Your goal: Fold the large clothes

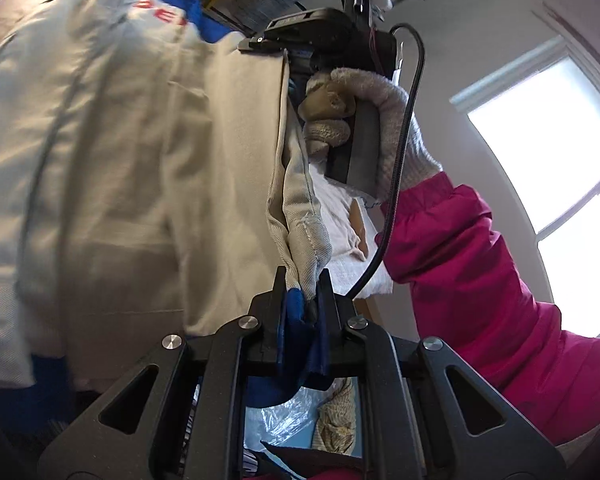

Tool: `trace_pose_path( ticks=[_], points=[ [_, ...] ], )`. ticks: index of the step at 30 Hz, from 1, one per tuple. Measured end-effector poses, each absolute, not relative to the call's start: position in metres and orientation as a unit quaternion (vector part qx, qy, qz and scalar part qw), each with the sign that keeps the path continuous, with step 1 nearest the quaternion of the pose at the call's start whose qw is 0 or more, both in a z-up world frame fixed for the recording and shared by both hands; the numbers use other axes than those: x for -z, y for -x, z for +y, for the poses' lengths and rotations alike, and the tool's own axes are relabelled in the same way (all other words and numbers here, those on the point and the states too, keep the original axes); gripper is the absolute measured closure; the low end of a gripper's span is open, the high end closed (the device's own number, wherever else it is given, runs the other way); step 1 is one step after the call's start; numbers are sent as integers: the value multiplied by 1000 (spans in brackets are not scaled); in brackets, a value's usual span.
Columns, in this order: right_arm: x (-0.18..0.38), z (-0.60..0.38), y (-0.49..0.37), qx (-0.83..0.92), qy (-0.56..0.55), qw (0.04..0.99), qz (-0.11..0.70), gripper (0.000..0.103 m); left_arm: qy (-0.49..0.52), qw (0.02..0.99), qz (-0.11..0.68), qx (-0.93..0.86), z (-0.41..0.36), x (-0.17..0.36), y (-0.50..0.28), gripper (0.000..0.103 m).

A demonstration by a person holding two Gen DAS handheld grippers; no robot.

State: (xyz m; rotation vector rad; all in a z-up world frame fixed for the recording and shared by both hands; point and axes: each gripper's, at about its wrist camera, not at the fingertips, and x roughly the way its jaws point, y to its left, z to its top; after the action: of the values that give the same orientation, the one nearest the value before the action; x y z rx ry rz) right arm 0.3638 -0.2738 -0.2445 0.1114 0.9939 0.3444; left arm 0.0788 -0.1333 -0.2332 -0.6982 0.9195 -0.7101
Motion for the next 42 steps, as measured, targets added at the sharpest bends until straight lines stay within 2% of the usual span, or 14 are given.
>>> trace_pose_path(
  ticks=[5,8,10,15,17,19,25,29,30,31,38,42],
  points=[
    [260,-208,-366,-195,18,852,486,100,367,770,432,294,-99,254,-67,93],
    [283,-173,-372,-244,27,808,536,89,383,759,449,275,-88,272,-60,93],
    [283,-172,-371,-269,8,790,551,87,389,754,458,266,-83,280,-57,93],
    [249,-217,-365,-327,-71,791,513,87,395,751,460,262,-75,289,-52,93],
    [243,-235,-375,-283,-79,813,503,81,391,751,461,265,-73,290,-51,93],
    [244,-247,-390,-241,-94,825,502,62,386,752,463,268,-76,289,-56,93],
    [258,-250,-449,-168,-154,829,512,58,380,753,465,268,-79,284,-74,93],
    [273,-241,-479,-124,-139,832,522,58,379,751,470,267,-76,285,-77,93],
    [276,-237,-484,-126,-137,831,524,68,378,751,471,268,-77,285,-77,93],
    [278,-235,-486,-128,-132,830,526,97,375,751,472,270,-77,285,-78,93],
    [237,-203,-504,-130,-81,851,502,97,376,743,480,277,-77,291,-80,93],
    [265,-149,-521,-130,-17,842,523,97,378,744,482,267,-71,293,-84,93]
  ],
)
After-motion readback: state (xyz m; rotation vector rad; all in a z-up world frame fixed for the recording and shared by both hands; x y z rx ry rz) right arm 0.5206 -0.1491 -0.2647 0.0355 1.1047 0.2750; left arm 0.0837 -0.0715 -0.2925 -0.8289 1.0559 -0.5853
